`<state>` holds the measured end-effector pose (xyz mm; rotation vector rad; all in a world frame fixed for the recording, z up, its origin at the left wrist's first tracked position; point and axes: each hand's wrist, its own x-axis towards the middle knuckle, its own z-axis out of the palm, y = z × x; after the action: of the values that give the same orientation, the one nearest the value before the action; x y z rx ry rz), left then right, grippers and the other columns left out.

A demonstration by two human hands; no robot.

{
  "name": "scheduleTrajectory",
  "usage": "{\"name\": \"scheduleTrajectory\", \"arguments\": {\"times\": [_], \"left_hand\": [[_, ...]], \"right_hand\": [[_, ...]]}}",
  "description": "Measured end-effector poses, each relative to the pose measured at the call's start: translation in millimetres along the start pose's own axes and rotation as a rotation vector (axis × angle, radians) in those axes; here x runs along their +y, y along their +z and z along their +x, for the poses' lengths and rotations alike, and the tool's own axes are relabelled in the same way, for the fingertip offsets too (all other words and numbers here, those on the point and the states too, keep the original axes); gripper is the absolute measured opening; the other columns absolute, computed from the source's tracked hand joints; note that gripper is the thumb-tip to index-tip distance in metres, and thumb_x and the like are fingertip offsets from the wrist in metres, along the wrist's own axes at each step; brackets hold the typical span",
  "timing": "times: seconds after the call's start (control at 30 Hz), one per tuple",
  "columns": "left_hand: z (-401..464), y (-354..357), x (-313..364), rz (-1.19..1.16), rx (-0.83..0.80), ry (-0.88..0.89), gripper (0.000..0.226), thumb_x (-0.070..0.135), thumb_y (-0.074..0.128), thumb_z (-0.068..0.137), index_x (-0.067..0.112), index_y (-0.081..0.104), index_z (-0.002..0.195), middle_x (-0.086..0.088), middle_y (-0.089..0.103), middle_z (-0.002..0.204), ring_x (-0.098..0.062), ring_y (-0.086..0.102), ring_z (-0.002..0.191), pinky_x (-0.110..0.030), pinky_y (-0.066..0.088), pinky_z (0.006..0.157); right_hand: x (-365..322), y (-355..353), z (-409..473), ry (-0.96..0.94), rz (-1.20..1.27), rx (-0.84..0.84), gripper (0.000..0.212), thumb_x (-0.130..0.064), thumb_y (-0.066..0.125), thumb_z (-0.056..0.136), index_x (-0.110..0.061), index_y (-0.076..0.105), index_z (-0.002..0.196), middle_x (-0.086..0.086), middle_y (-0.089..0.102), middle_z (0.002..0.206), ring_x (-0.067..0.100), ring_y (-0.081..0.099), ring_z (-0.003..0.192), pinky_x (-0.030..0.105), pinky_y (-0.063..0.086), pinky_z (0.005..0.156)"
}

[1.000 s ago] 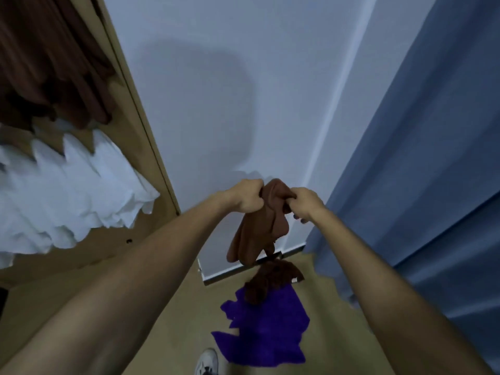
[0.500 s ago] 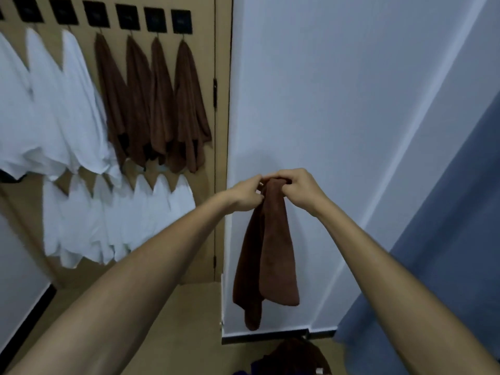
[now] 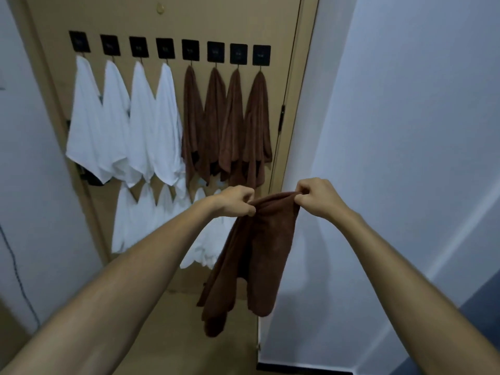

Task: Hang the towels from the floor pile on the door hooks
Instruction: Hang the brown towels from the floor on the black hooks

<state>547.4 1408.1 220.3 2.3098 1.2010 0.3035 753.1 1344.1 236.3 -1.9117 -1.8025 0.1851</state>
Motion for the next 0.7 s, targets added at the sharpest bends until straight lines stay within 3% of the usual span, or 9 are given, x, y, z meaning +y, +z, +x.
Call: {"name": "scheduleTrajectory", "arguments": {"times": [0.13, 0.2, 0.27, 0.33, 0.4, 0.53, 0.7], "left_hand": [[-5, -21, -20, -0.091, 0.076, 0.035, 0.031, 0.014, 0.058, 0.082, 0.018, 0.034, 0.064, 0.000, 0.043, 0.071, -0.015, 0.041, 0.066, -0.028, 0.031, 0.060], [-6, -31, -24, -0.108, 0.093, 0.065, 0.030, 0.014, 0.058, 0.084, 0.019, 0.036, 0.063, 0.002, 0.045, 0.069, -0.012, 0.043, 0.065, -0.025, 0.032, 0.059], [-6, -40, -28, -0.105, 0.110, 0.099, 0.029, 0.016, 0.059, 0.085, 0.020, 0.038, 0.065, 0.003, 0.047, 0.070, -0.011, 0.043, 0.065, -0.025, 0.032, 0.059], [-5, -49, -34, -0.083, 0.130, 0.122, 0.028, 0.020, 0.061, 0.086, 0.022, 0.040, 0.068, 0.002, 0.048, 0.073, -0.012, 0.044, 0.067, -0.025, 0.033, 0.059], [-7, -59, -44, -0.050, 0.162, 0.117, 0.026, 0.025, 0.063, 0.086, 0.023, 0.041, 0.073, 0.002, 0.050, 0.077, -0.012, 0.044, 0.068, -0.025, 0.033, 0.059], [-12, -75, -70, -0.042, 0.173, 0.083, 0.032, 0.034, 0.068, 0.084, 0.024, 0.038, 0.077, 0.003, 0.050, 0.078, -0.011, 0.044, 0.068, -0.024, 0.033, 0.059], [-21, -82, -100, -0.133, 0.014, 0.012, 0.029, 0.044, 0.065, 0.085, 0.024, 0.045, 0.076, 0.004, 0.051, 0.077, -0.011, 0.049, 0.072, -0.022, 0.038, 0.063]], "right_hand": [[-28, 16, 15, 0.057, 0.010, -0.101, 0.015, 0.000, 0.049, 0.076, -0.007, 0.051, 0.063, 0.007, 0.050, 0.066, 0.022, 0.047, 0.065, 0.028, 0.034, 0.054], [-48, 24, 20, 0.034, 0.144, -0.178, 0.013, 0.001, 0.051, 0.077, -0.010, 0.057, 0.076, 0.004, 0.054, 0.073, 0.019, 0.050, 0.070, 0.029, 0.038, 0.058], [-69, 34, 25, -0.008, 0.328, -0.242, 0.024, -0.001, 0.055, 0.076, -0.014, 0.062, 0.096, 0.003, 0.061, 0.091, 0.017, 0.056, 0.083, 0.030, 0.045, 0.071], [-86, 45, 33, -0.038, 0.382, -0.218, 0.021, -0.008, 0.058, 0.078, -0.014, 0.063, 0.097, 0.005, 0.061, 0.095, 0.019, 0.056, 0.088, 0.034, 0.045, 0.076], [-100, 54, 41, -0.044, 0.381, -0.138, 0.007, -0.013, 0.055, 0.083, -0.016, 0.061, 0.085, 0.003, 0.057, 0.081, 0.018, 0.052, 0.077, 0.034, 0.039, 0.067], [-123, 67, 54, -0.040, 0.429, -0.058, 0.018, -0.014, 0.045, 0.089, -0.021, 0.053, 0.074, -0.003, 0.049, 0.067, 0.013, 0.043, 0.061, 0.030, 0.031, 0.058], [-139, 80, 65, -0.035, 0.454, -0.022, 0.021, -0.012, 0.039, 0.088, -0.020, 0.054, 0.075, -0.004, 0.055, 0.076, 0.012, 0.049, 0.073, 0.030, 0.036, 0.066]]}}
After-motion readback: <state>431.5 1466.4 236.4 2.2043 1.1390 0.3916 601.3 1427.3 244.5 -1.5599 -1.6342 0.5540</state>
